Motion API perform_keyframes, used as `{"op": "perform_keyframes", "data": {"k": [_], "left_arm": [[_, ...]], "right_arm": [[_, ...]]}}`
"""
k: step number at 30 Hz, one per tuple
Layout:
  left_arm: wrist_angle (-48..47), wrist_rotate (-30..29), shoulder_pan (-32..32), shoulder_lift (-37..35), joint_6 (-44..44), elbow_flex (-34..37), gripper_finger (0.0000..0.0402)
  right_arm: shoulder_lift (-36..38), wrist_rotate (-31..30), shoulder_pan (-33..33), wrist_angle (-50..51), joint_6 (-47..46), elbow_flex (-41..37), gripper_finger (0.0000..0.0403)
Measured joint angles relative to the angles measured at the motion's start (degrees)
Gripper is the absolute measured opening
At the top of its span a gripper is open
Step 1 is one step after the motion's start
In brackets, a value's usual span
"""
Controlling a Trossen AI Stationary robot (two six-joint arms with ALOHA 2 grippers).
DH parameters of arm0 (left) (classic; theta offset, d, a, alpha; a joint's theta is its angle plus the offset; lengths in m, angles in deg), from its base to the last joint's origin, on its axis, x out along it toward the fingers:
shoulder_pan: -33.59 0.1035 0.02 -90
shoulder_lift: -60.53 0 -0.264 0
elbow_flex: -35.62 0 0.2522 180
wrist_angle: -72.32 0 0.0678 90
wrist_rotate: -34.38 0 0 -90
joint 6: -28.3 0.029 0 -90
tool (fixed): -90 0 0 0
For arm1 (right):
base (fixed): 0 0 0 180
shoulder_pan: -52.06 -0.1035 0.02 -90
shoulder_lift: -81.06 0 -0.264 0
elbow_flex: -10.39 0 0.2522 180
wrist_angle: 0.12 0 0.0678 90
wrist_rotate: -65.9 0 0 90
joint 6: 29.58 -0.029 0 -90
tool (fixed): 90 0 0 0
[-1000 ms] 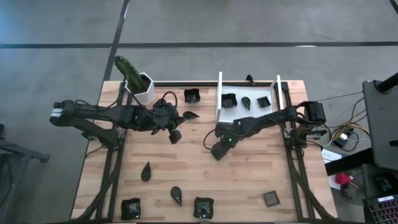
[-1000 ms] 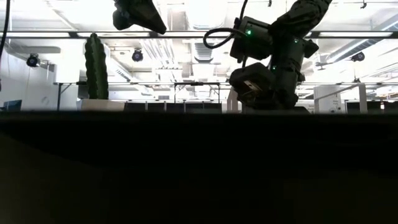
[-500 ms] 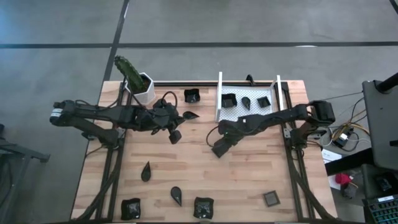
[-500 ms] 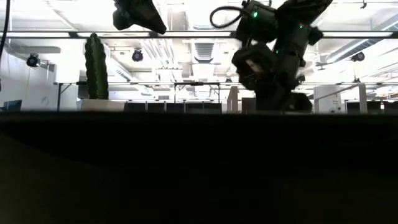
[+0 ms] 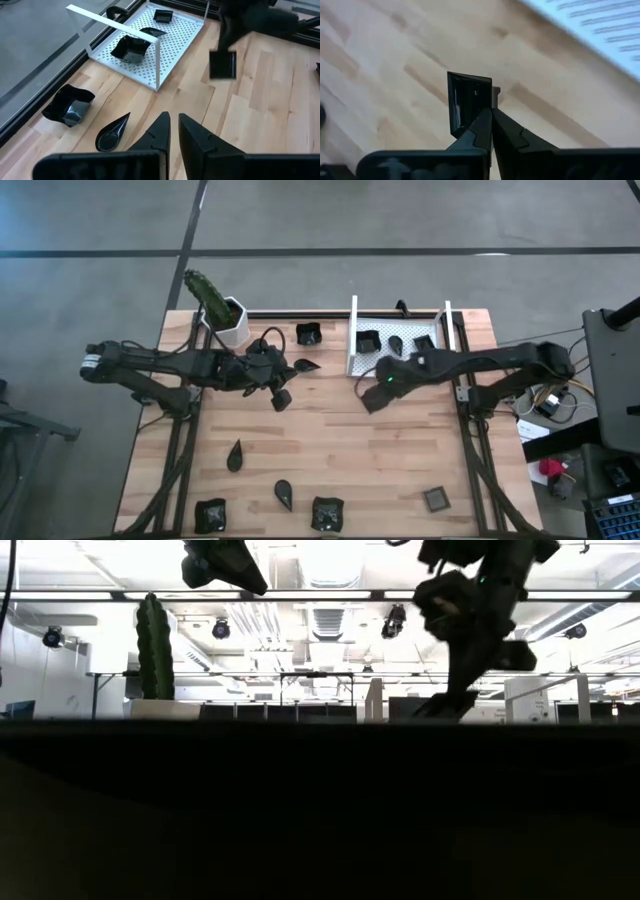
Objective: Pick & Place Mini shaped plates
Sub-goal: Stack the black square plate on top of the other black square plate on the shelf
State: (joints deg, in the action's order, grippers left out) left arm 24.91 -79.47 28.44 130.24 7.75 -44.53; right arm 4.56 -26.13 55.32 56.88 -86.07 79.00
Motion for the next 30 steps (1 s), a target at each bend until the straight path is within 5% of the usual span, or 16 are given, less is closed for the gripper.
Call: {"op": "perform_keyframes", "data": {"k": [13, 22, 30], "left_arm": [[0.09, 0.13, 0.02, 0.00, 0.02, 0.00, 0.0030], [0.17, 0.49, 0.02, 0.00, -0.07, 0.00, 0.0030], [0.17, 0.50, 0.02, 0.00, -0.53, 0.00, 0.0030]], "right_arm": [[8.88, -4.21, 18.93, 18.68, 11.13, 6.69, 0.0008], [4.61, -4.19, 38.04, 20.82, 25.93, 12.36, 0.0008], [-4.37, -4.20, 47.63, 26.95, 37.26, 18.65, 0.0008]]}}
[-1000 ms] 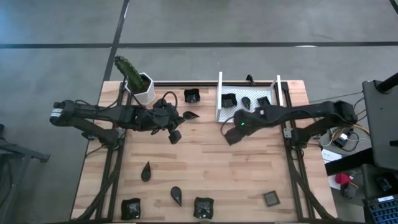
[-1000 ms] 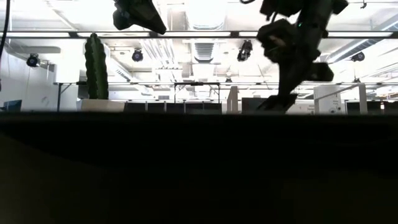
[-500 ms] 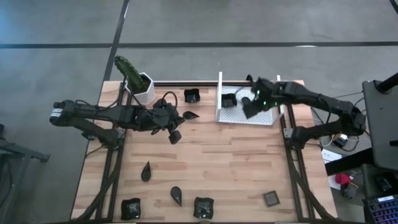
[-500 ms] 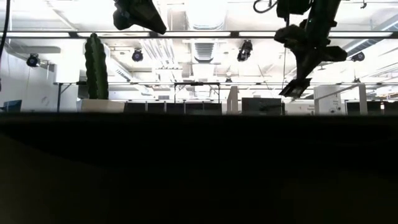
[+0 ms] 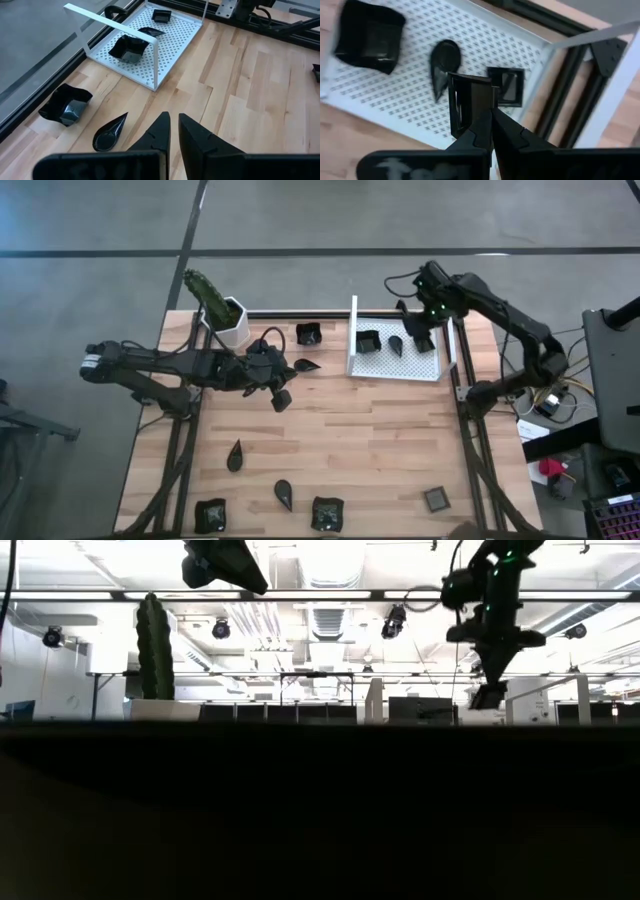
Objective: Pick & Place Mini shaped plates
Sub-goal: Stack the black square plate on top of the other black square plate on the shelf
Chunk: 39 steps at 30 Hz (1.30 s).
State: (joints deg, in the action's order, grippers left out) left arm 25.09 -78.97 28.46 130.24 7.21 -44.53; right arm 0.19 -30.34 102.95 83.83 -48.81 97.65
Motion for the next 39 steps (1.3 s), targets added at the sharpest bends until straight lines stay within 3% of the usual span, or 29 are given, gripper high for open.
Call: {"op": "perform_keyframes", "data": {"k": [22, 39], "left_arm": [[0.04, -0.11, 1.42, 0.00, -0.36, 0.00, 0.0030], [0.02, -0.12, 2.08, 0.00, 0.07, 0.00, 0.0030]], "right_arm": [[-13.69, -9.03, 1.12, -0.25, -0.28, -0.40, 0.0008], [-14.11, -12.14, 0.27, -0.30, 0.70, 0.56, 0.0008]]}}
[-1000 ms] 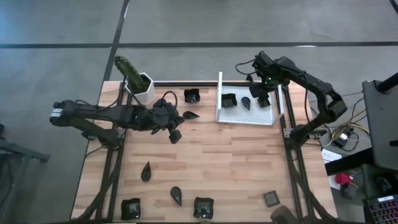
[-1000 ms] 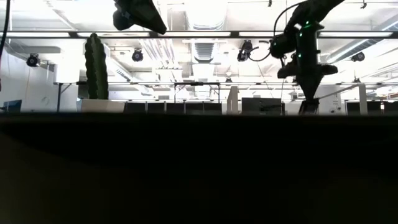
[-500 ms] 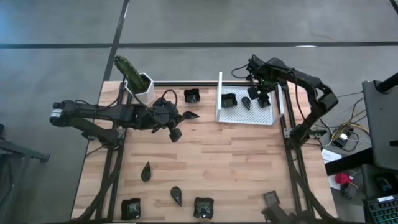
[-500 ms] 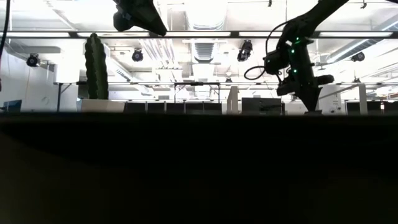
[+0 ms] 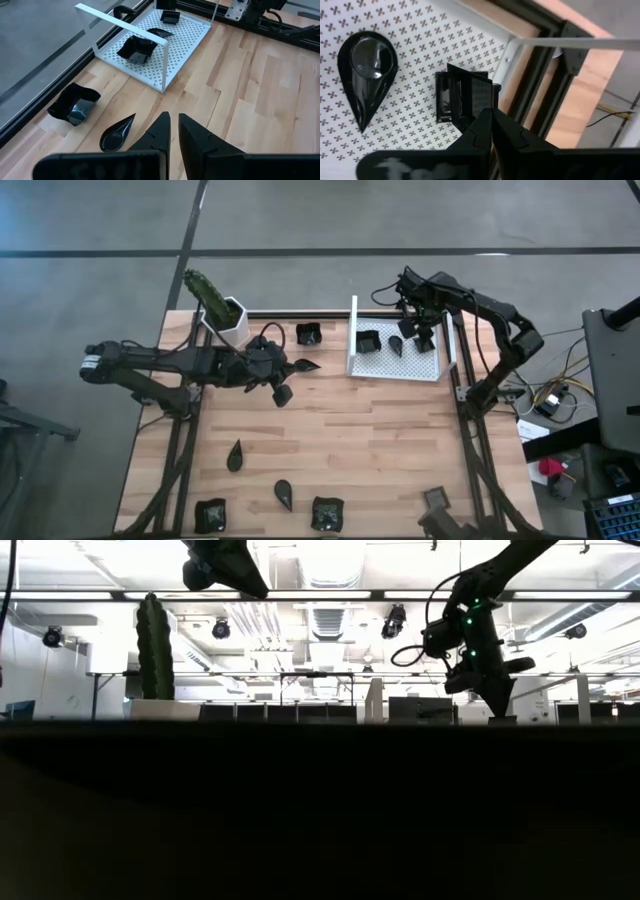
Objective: Pick & Place Mini shaped plates
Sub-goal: Stack the black square plate on top of the other black square plate on the shelf
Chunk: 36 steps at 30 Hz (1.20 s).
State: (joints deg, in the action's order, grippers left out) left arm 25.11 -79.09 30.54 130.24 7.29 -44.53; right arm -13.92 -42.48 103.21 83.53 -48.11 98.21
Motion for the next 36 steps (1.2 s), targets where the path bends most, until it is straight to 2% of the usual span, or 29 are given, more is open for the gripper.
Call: {"op": "perform_keyframes", "data": {"k": [7, 12, 36], "left_arm": [[0.00, 0.01, 0.07, 0.00, -0.06, 0.00, 0.0030], [0.00, 0.00, 0.07, 0.00, -0.33, 0.00, 0.0030], [0.00, -0.01, 0.04, 0.01, -0.66, 0.00, 0.0030]], "right_arm": [[-0.02, 0.40, -1.30, 0.23, 5.05, 0.41, 0.0008], [-0.27, 0.62, -1.27, 0.39, 2.28, 0.37, 0.0008], [-3.67, -0.07, -2.88, 0.52, 1.42, -2.89, 0.0008]]}}
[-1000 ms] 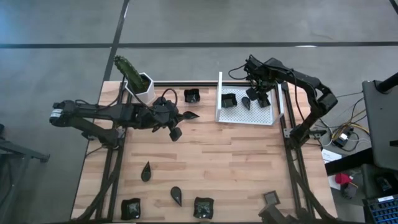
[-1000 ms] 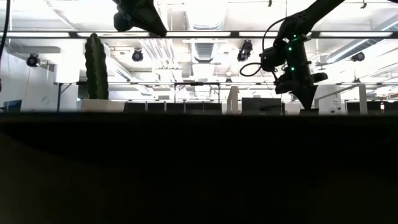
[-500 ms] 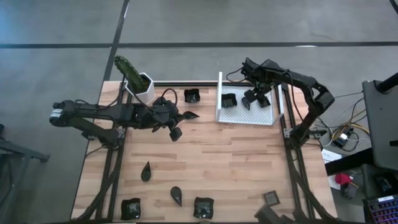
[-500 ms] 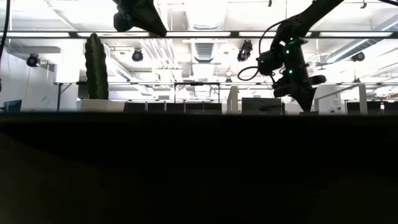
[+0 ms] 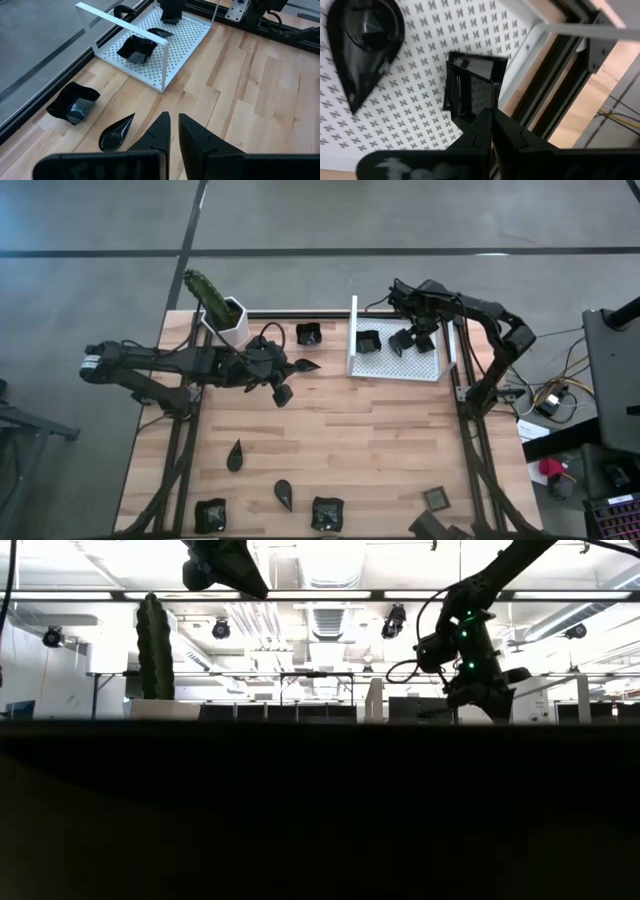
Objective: Pick & Place Mini shaped plates
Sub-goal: Stack the black square plate on top of the other black square plate on the shelf
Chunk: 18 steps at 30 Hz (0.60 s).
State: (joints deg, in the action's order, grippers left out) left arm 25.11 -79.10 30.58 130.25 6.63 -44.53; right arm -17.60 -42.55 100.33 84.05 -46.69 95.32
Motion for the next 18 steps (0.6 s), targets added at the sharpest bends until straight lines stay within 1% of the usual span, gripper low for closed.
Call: {"op": "perform_keyframes", "data": {"k": [8, 14, 18], "left_arm": [[0.00, 0.00, 0.00, 0.01, 0.02, 0.00, 0.0030], [0.00, 0.00, -0.04, 0.00, 0.02, 0.00, 0.0030], [0.00, 0.01, -0.04, 0.01, 0.04, 0.00, 0.0030]], "right_arm": [[0.00, -0.01, -0.02, -0.89, -0.43, -1.35, 0.0008], [0.00, -0.16, 0.00, -3.88, 0.14, -1.36, 0.0008], [0.00, -1.72, 0.00, -3.37, -0.72, -1.36, 0.0008]]}}
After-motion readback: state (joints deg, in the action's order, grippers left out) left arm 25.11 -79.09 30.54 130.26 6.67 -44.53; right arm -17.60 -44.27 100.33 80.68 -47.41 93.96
